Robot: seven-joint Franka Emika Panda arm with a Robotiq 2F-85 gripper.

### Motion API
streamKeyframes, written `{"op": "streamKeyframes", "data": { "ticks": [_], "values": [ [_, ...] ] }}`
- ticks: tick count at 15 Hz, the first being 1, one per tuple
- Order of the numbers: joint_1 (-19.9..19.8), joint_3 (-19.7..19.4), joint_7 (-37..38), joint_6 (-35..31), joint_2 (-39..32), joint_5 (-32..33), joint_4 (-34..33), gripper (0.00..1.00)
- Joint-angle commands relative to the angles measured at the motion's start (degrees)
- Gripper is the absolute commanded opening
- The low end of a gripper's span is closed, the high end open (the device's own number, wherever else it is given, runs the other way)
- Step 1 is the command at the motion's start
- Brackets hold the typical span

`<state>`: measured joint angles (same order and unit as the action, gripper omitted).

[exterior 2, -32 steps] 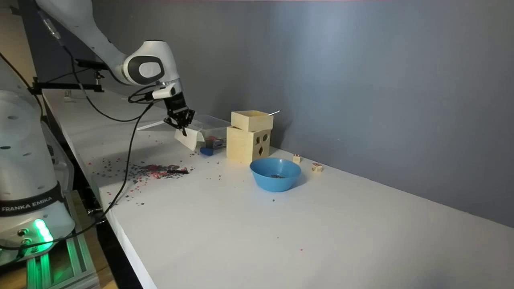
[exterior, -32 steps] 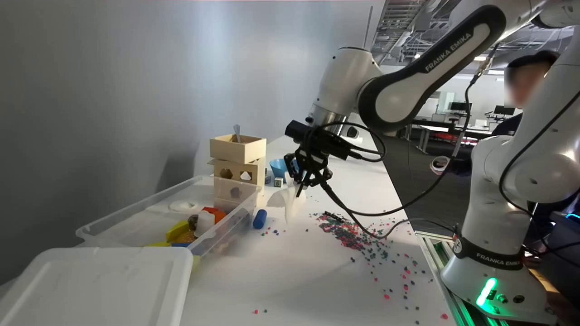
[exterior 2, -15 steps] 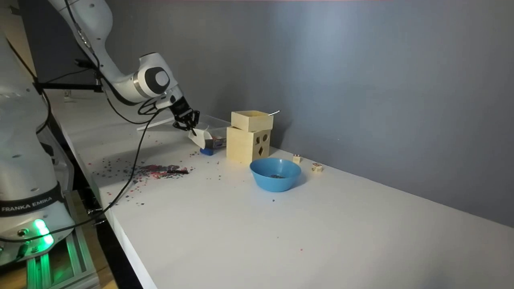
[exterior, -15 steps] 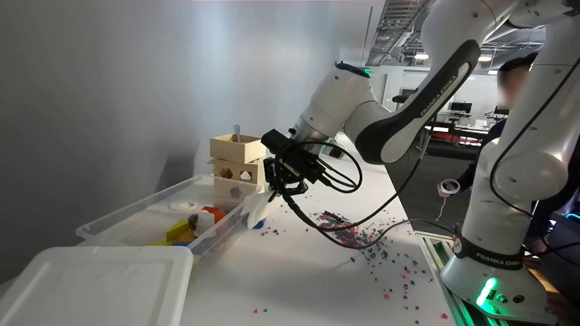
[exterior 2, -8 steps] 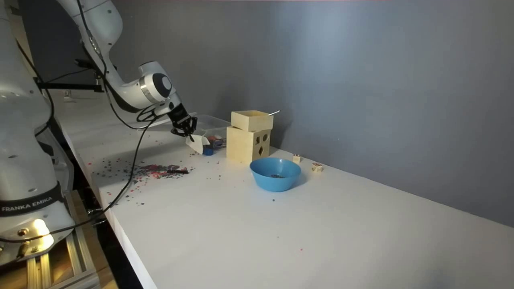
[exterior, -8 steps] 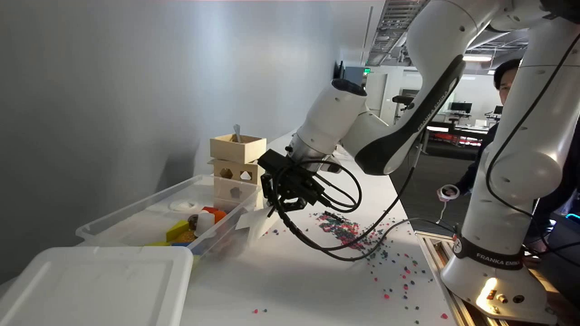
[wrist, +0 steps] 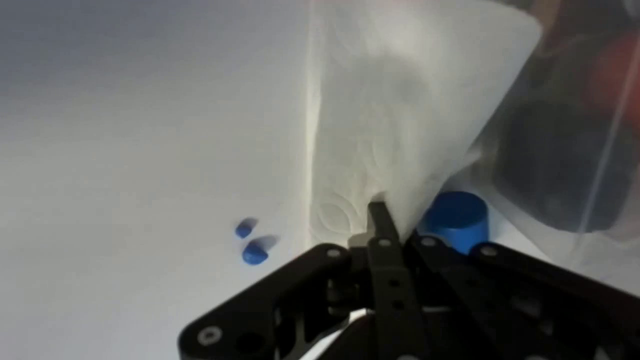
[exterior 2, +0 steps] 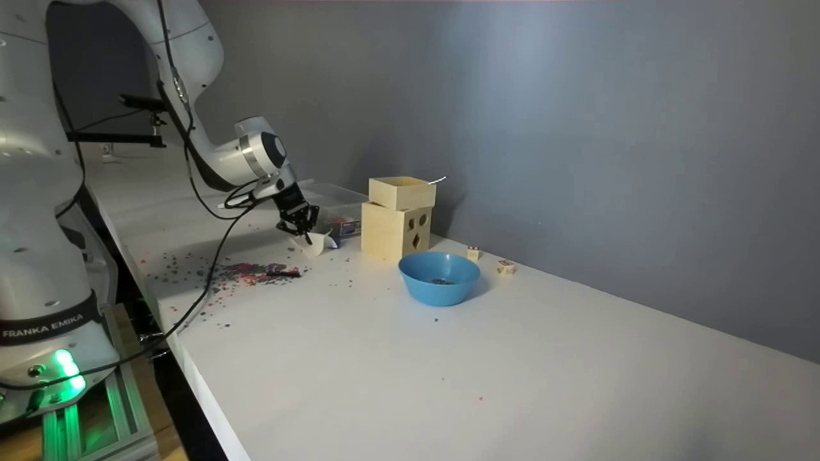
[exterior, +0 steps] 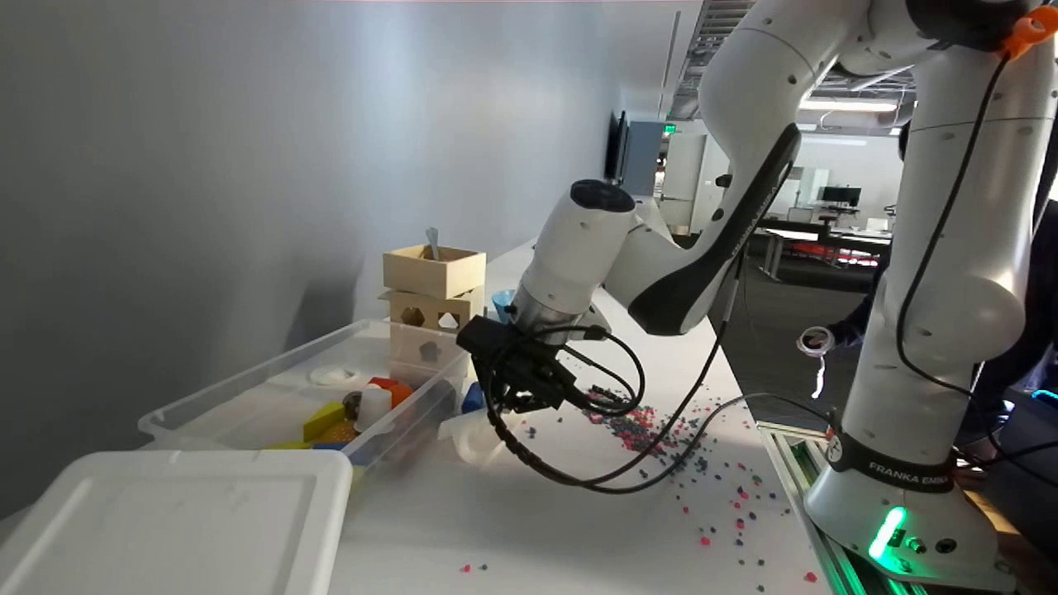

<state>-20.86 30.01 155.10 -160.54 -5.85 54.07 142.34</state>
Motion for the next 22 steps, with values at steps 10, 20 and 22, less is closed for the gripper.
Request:
{"op": "streamKeyframes", "data": {
  "ticks": [10, 20, 22],
  "values": [
    [-1.4, 0.5, -36.7, -2.9, 4.2, -28.6, 11.3, 0.0],
    [17.2, -19.0, -53.2, 17.3, 16.6, -38.9, 15.8, 0.0],
    [16.5, -20.4, -49.4, 13.8, 17.4, -40.5, 15.6, 0.0]
  ]
}}
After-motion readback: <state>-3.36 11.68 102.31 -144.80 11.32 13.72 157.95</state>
